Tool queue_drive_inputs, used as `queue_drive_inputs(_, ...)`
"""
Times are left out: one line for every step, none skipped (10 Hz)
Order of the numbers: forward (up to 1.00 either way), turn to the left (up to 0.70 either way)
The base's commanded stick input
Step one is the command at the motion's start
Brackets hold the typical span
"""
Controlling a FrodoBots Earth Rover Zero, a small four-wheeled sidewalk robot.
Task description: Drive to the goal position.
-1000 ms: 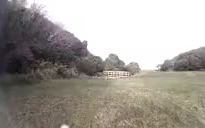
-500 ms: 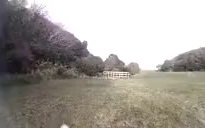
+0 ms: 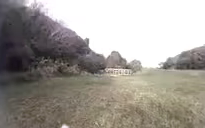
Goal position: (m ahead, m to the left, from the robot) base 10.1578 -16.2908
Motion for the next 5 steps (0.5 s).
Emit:
queue_drive_inputs(0.85,0.00)
queue_drive_inputs(0.85,0.00)
queue_drive_inputs(0.85,0.00)
queue_drive_inputs(0.85,0.00)
queue_drive_inputs(0.85,0.00)
